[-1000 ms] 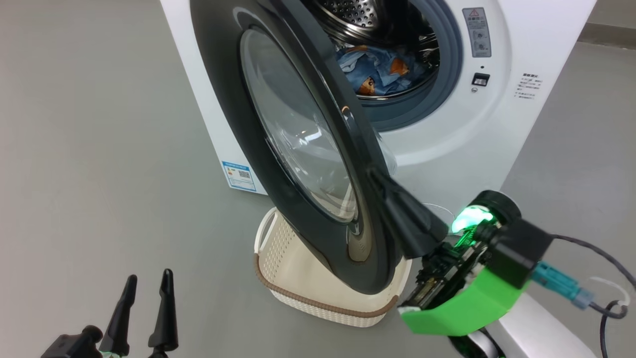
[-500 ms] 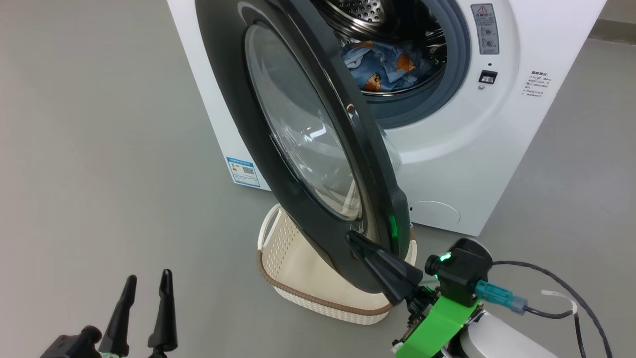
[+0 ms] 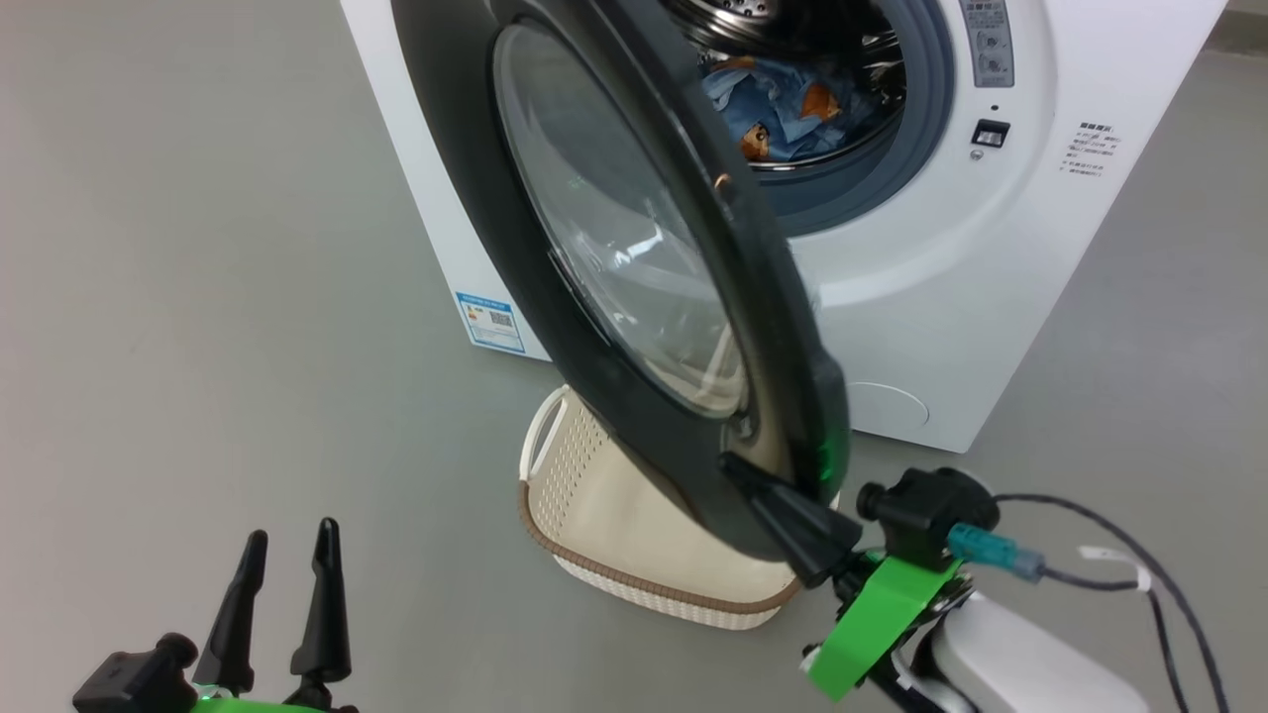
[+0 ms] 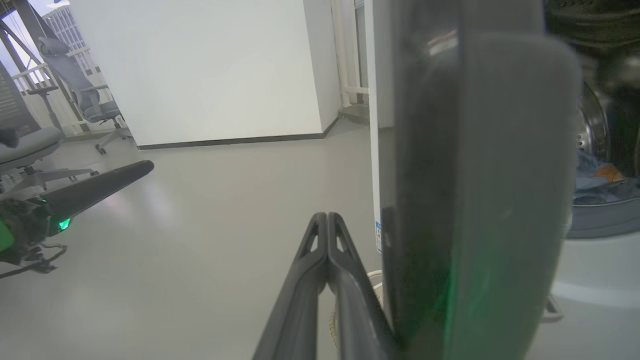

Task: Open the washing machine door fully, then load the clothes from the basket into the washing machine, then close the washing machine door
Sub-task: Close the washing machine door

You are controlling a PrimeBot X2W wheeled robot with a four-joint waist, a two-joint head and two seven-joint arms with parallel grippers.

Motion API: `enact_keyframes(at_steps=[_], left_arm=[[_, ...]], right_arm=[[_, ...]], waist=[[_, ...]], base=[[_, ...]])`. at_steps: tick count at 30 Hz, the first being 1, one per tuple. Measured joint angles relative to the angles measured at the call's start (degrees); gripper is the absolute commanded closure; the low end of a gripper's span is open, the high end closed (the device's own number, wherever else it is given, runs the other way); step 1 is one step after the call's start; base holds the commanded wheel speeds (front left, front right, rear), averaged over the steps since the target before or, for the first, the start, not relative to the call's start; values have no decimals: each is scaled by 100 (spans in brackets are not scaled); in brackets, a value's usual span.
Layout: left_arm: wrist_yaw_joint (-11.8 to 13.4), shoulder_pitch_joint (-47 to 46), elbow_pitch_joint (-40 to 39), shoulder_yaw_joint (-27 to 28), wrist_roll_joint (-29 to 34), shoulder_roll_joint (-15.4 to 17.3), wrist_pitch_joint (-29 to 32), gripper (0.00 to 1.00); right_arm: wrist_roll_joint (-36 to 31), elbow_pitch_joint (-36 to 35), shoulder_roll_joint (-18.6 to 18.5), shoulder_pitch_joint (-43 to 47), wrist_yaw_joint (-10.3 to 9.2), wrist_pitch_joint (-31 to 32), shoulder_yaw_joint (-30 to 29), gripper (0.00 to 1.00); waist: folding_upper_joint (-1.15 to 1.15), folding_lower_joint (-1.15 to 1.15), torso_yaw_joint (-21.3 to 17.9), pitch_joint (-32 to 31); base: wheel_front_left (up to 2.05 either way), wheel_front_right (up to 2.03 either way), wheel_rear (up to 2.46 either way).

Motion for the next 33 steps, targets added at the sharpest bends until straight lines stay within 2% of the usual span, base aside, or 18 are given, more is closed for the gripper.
enact_keyframes(at_steps=[12, 23, 33], left_arm=[[0, -192, -59, -32, -2, -2, -1, 0], [-12, -623, -187, -142, -2, -41, -3, 0], [-14, -964, -270, -199, -11, -144, -5, 0]], right_arm=[[-4, 381, -386, -311, 15, 0, -878, 100], [-53, 770, -773, -1067, 18, 0, -1798, 100], [-107, 1205, -996, -2041, 18, 0, -2309, 100]], waist=[[0, 0, 40, 380], [0, 0, 115, 1049], [0, 0, 199, 1623]], base=[[0, 0, 0], [0, 0, 0], [0, 0, 0]])
